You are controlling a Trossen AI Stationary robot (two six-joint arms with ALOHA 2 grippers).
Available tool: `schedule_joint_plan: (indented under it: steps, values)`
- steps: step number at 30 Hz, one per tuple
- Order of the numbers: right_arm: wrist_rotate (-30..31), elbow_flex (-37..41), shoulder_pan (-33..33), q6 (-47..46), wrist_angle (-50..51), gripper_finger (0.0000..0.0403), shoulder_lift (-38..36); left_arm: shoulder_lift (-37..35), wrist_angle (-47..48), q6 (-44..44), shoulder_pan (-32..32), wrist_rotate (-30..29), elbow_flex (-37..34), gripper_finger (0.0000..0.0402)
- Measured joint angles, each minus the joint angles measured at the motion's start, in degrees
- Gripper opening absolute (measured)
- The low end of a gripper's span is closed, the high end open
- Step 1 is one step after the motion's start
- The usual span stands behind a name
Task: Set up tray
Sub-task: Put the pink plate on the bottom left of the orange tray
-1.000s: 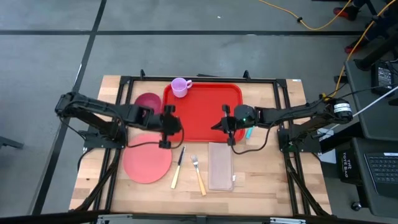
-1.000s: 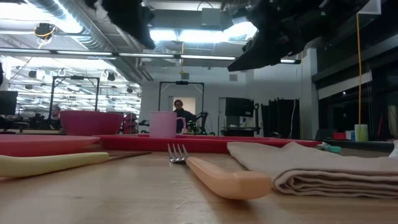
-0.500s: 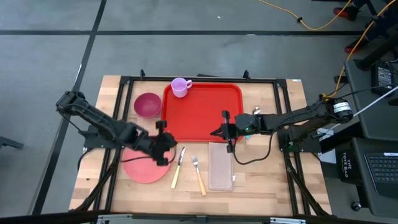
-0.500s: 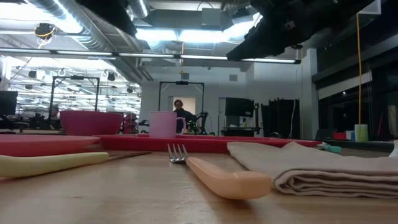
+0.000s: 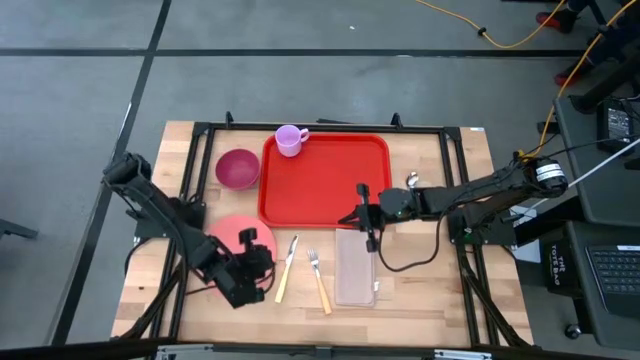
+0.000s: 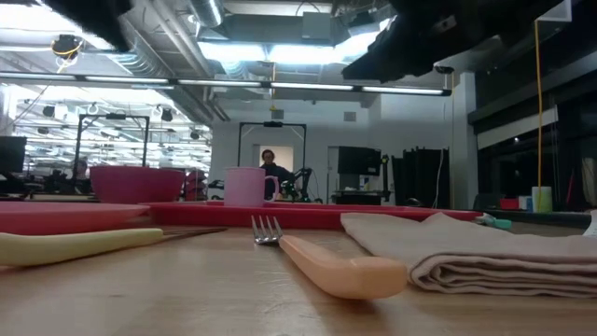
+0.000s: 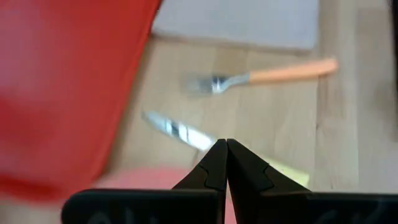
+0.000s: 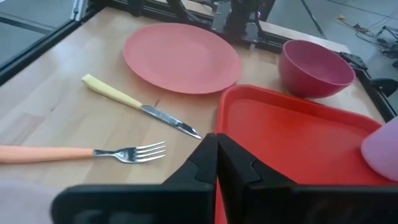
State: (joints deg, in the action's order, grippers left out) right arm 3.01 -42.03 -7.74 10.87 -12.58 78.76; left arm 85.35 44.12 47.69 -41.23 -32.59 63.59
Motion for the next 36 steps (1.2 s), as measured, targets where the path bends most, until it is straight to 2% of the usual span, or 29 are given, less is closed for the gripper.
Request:
schedule_joint_plan:
  steps: [6, 9, 16, 19, 21, 25, 36]
  values:
    - [0.0, 0.0, -1.1, 0.0, 0.1, 0.0012, 0.0, 3.7, 13.1, 21.5, -3.2, 4.7, 4.3, 0.0002]
    - [0.0, 0.0, -1.6, -0.1, 0.4, 0.0007, 0.0, 3.9, 13.1, 30.9, -5.2, 5.8, 4.5, 0.0002]
    - [0.0, 0.1, -1.9, -0.3, 0.7, 0.0017, 0.0, 3.9, 12.9, 59.8, -11.7, 4.1, 4.5, 0.0002]
    - [0.0, 0.1, -1.9, -1.3, 0.7, 0.002, 0.0, 3.9, 13.3, 69.4, -14.1, 1.5, 4.5, 0.0002]
    - [0.0, 0.1, -1.9, -1.6, 0.7, 0.0017, 0.0, 3.9, 13.6, 74.2, -15.5, 1.9, 4.5, 0.0001]
    - [0.0, 0.1, -1.9, -1.3, 0.7, 0.0008, 0.0, 4.7, 16.2, 80.8, -17.7, 5.7, 4.6, 0.0002]
    - [0.0, 0.1, -1.3, 1.8, -2.0, 0.0028, 0.0, 10.5, 16.5, 79.5, -17.5, 10.1, 4.6, 0.0003]
